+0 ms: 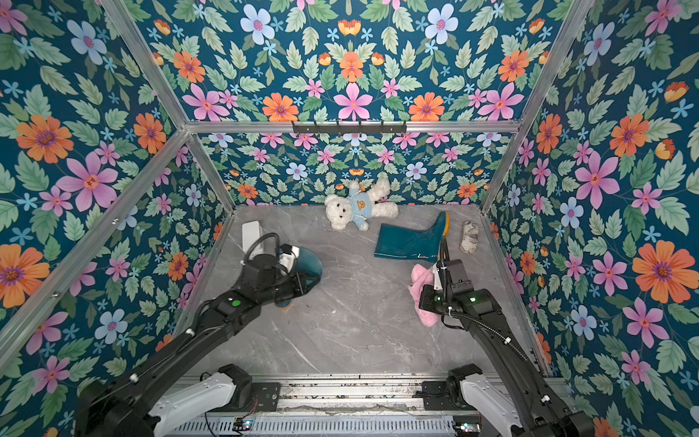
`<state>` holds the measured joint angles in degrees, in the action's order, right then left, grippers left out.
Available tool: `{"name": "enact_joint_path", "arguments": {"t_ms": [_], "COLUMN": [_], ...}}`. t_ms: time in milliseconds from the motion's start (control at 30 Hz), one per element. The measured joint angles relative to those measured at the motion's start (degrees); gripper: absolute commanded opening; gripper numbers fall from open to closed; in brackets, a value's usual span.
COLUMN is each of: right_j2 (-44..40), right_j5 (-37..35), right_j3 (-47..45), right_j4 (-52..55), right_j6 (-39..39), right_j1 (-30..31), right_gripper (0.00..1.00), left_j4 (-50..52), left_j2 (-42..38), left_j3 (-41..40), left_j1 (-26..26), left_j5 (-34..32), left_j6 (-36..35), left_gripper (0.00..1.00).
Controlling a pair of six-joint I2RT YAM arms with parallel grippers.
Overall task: Wipe the rubber boots with a cloth
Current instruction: Adjust the rubber boot at the center of the board.
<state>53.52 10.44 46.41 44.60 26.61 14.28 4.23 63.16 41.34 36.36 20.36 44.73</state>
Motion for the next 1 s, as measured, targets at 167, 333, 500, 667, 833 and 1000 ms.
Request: {"name": "enact_joint_path", "arguments": {"t_ms": [167, 333, 500, 667, 833, 1000], "right_j2": [-0.13, -1.36, -2.27, -2.1, -1.07, 0.2], "right_j5": [-0.13, -0.2, -0.2, -0.2, -0.5, -0.63], "right_j3": [0.02, 0.48, 1.01, 1.2, 1.97, 3.82], "right_j4": [0.02, 0.13, 0.55, 0.72, 0.98, 1.25], "right_j6": [0.02, 0.02, 0.04, 0.07, 0.09, 0.15], "right_j1": [-0.72, -2.34, -2.89, -3.13, -3.32, -3.63], "right_gripper": [0.0, 0.0, 0.0, 0.0, 0.0, 0.0], "left_j4": [-10.91, -18.64, -19.78, -19.17, -13.4, -6.43], "left_j2": [18.82, 35.67, 47.52, 50.62, 46.56, 37.64], "left_j3": [4.76, 12.85, 23.52, 28.63, 32.04, 32.65], "left_j1": [10.62, 15.82, 18.08, 18.97, 18.6, 17.84], "left_j5": [-3.82, -5.81, -5.31, -1.09, -0.7, -0.79], "left_j6": [4.87, 9.77, 12.33, 13.33, 11.23, 7.23], "left_gripper": [0.0, 0.0, 0.19, 0.45, 0.5, 0.51]}}
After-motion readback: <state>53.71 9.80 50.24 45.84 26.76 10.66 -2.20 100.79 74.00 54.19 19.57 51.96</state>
